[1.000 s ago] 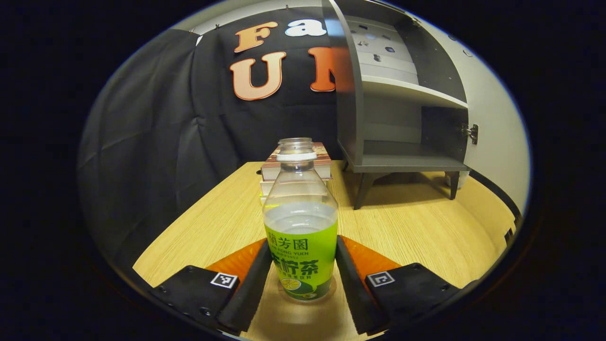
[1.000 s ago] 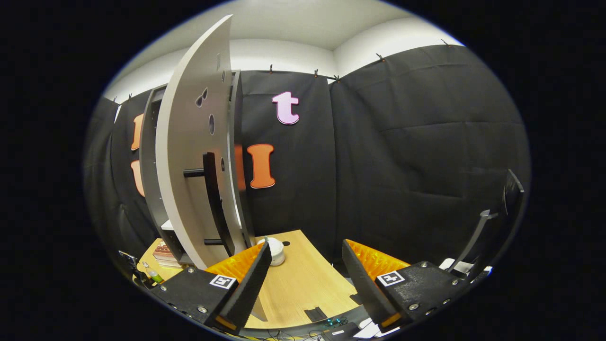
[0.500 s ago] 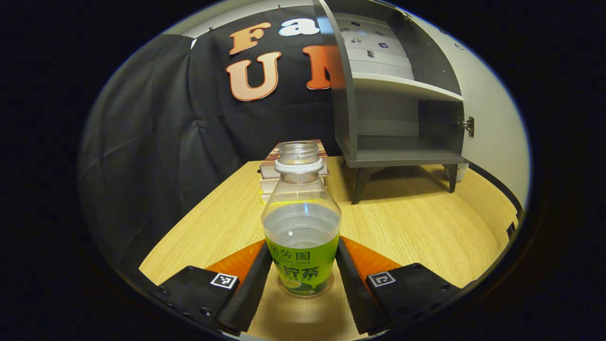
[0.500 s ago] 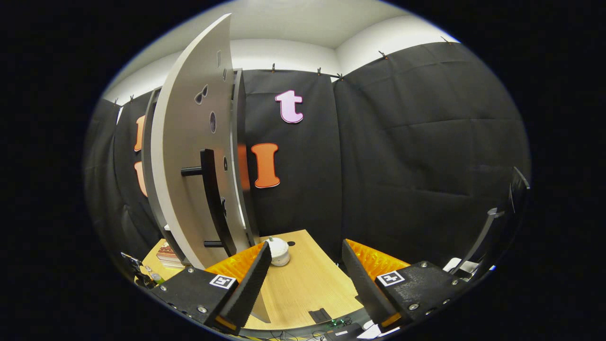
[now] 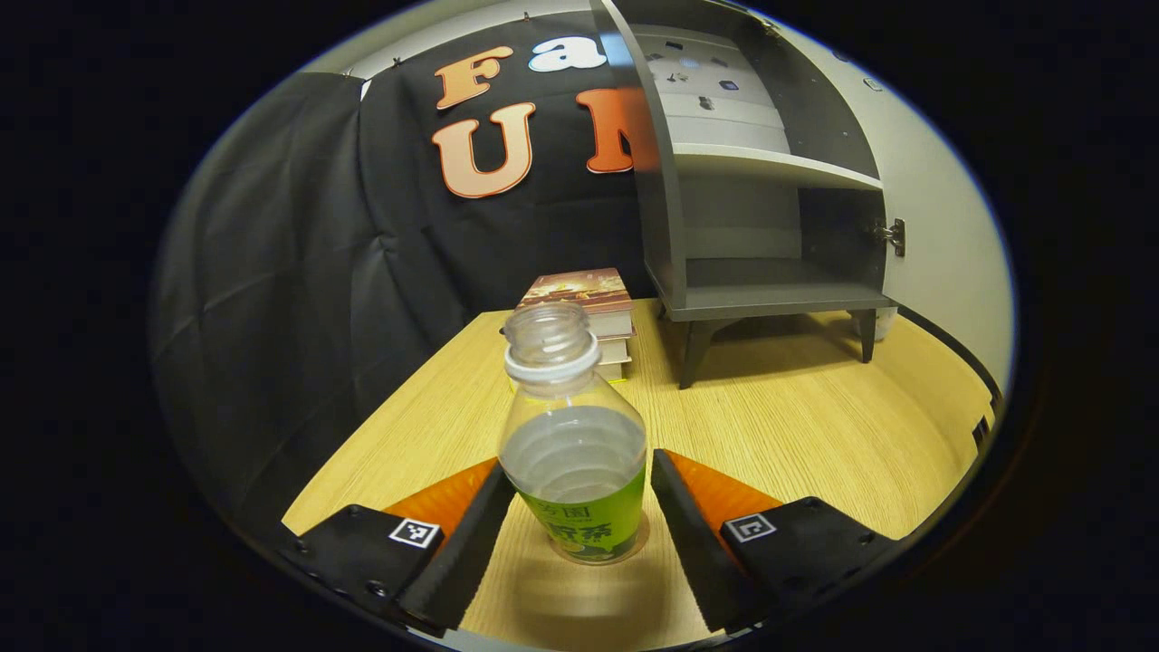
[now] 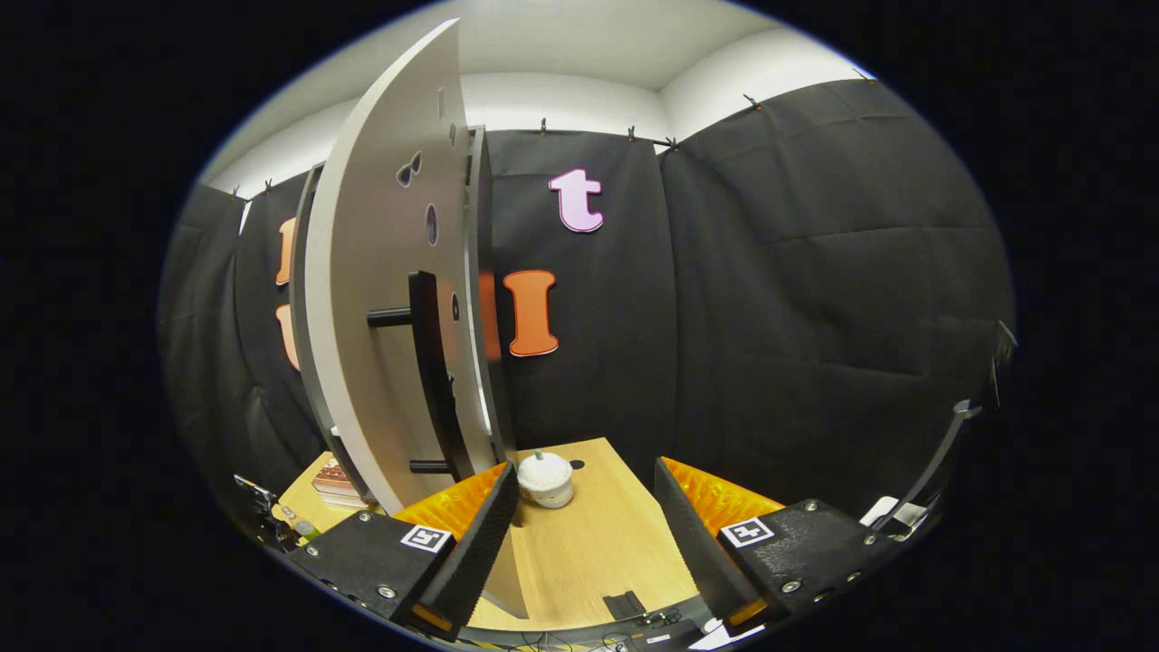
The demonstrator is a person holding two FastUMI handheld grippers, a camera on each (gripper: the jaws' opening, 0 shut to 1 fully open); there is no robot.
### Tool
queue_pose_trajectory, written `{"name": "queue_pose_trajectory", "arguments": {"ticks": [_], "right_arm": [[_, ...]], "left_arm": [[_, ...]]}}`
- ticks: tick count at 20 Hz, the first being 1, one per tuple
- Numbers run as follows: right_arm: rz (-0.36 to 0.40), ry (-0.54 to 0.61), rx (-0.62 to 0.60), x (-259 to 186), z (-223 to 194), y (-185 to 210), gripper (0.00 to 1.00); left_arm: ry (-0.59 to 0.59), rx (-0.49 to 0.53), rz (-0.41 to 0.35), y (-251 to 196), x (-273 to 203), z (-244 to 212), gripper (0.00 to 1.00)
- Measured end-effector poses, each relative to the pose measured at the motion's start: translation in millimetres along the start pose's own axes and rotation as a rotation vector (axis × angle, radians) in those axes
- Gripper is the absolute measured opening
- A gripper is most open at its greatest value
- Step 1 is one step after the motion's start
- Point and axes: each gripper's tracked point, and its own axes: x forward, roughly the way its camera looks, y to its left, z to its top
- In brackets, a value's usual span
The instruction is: Open the cabinet door with the right hand, grasp the bottle in the cabinet with the left hand and place it on the coaster, then close the cabinet door with the right hand.
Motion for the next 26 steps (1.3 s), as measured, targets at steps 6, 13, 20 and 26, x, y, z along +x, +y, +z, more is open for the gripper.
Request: {"name": "queue_pose_trajectory", "arguments": {"ticks": [6,13,20,26], "right_arm": [[0.03,0.001,-0.008,5.2,-1.0,11.0,0.93],[0.073,0.011,-0.027,8.0,-2.2,25.6,0.88],[0.161,0.012,-0.013,-4.8,-8.1,74.5,0.96],[0.2,0.011,-0.029,-9.5,-11.1,119.7,0.86]], "left_arm": [[-0.043,-0.047,-0.012,5.2,-28.5,28.2,0.98],[-0.12,-0.085,-0.021,24.5,-80.7,95.4,0.98],[-0.22,-0.11,-0.019,61.9,-134.8,188.2,0.98],[-0.303,-0.125,-0.01,100.1,-162.5,247.4,0.98]]}}
